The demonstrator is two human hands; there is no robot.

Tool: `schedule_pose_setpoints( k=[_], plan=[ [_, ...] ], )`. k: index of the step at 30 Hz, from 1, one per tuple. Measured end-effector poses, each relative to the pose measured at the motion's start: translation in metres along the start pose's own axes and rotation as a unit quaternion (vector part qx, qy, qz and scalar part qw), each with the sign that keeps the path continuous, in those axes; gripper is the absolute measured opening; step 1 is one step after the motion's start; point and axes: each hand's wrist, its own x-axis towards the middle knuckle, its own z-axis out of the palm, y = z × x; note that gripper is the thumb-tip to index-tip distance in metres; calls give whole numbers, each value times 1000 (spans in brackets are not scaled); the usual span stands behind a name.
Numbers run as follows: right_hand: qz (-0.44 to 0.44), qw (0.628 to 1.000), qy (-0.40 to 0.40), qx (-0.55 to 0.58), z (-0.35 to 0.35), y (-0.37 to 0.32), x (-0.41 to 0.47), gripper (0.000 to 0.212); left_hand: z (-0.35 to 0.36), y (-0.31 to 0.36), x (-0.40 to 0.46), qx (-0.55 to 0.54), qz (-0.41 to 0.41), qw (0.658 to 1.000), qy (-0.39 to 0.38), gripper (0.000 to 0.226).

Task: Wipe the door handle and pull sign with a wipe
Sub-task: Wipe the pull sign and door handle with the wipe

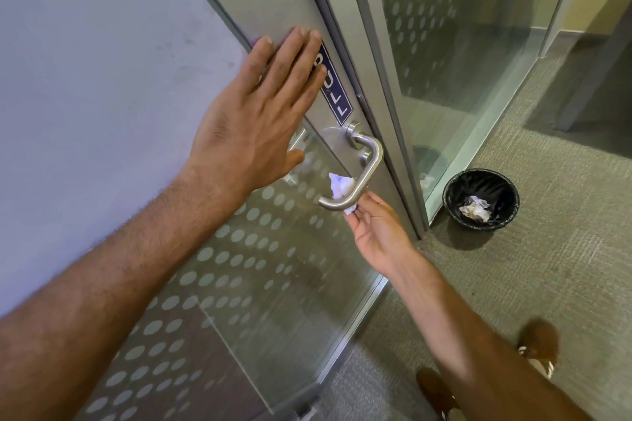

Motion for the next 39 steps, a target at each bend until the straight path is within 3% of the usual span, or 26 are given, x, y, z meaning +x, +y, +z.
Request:
schedule_pose_setpoints(
  k=[8,17,19,21,22,24,28,31,32,33,36,39],
  plan=[
    [-7,992,4,-130,9,11,26,20,0,1,0,9,-2,1000,5,111],
    [29,977,-76,-198,-11,-8,17,14,1,1,1,-4,-7,1000,8,112],
    [-26,983,-29,-179,-16,-27,11,13,3,2,0,-2,-7,1000,6,112],
    [-121,979,73,-147,-13,-53,7,10,5,2,1,-1,-6,1000,5,112],
    [-173,963,111,-176,-8,-66,8,9,5,2,1,-3,-6,1000,4,112],
    [-260,914,111,-292,11,-83,11,10,4,1,1,-1,-7,1000,0,111],
    [-302,787,53,-535,44,-95,30,18,5,2,0,-2,-9,1000,-8,112],
    [-360,674,29,-644,49,-100,37,11,3,2,0,-1,-11,1000,-9,114],
    [-385,656,25,-649,52,-99,37,8,3,2,0,-1,-12,1000,-10,115],
    [-412,661,22,-627,57,-96,35,5,2,1,0,-4,-13,1000,-13,116],
    [-484,740,15,-468,87,-83,28,3,1,1,1,-10,-17,1000,-16,120],
    [-534,710,29,-458,120,-65,29,3,1,1,1,-2,-15,1000,-12,121]
  ],
)
